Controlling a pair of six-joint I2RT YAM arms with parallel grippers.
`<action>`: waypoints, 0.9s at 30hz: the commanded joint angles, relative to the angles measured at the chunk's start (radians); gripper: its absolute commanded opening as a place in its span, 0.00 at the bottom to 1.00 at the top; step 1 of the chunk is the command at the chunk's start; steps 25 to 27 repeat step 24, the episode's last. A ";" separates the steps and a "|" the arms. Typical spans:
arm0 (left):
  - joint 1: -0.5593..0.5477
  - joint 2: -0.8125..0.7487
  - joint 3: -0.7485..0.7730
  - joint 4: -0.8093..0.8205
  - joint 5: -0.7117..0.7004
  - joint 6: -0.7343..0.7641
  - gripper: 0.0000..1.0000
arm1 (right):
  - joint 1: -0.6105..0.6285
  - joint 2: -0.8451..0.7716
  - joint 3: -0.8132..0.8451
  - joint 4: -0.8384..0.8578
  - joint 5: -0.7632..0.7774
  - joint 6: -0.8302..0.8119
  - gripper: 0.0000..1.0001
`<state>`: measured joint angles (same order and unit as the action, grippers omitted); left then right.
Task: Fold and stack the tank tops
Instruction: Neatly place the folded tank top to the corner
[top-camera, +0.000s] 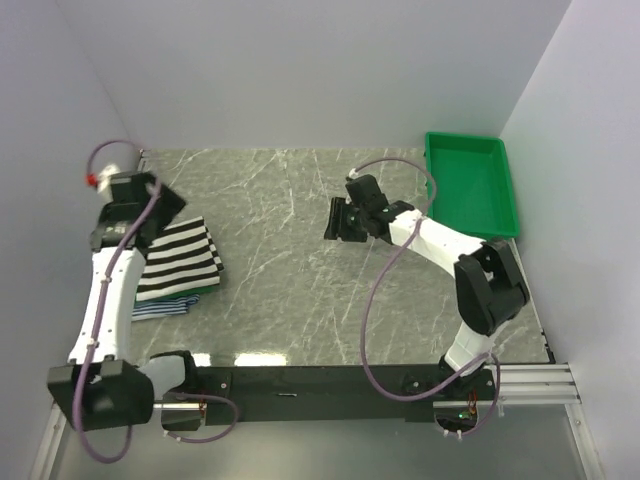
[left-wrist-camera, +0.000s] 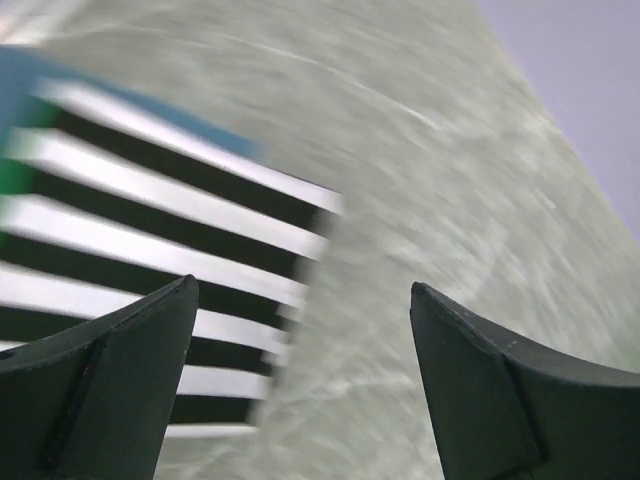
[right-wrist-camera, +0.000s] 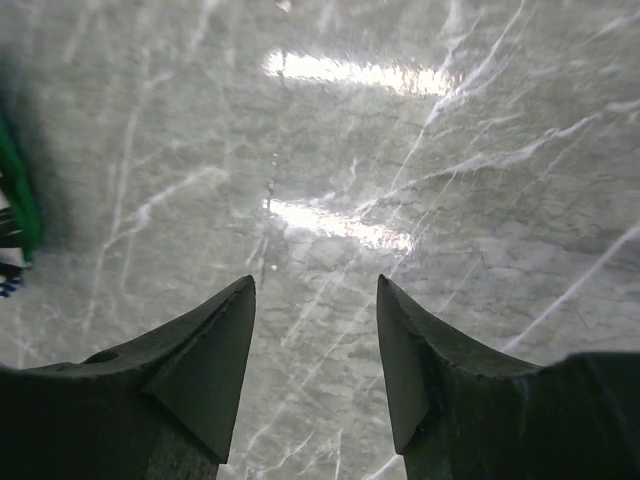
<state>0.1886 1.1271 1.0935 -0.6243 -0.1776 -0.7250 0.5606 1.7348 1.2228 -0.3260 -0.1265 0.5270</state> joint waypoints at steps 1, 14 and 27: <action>-0.218 0.013 0.071 0.060 0.007 -0.039 0.91 | -0.007 -0.124 -0.017 0.008 0.054 0.005 0.59; -0.842 0.211 0.019 0.316 -0.033 -0.140 0.91 | -0.047 -0.595 -0.305 0.058 0.209 0.039 0.83; -0.922 0.212 -0.038 0.377 0.029 -0.071 0.90 | -0.048 -0.854 -0.462 0.044 0.386 0.060 0.91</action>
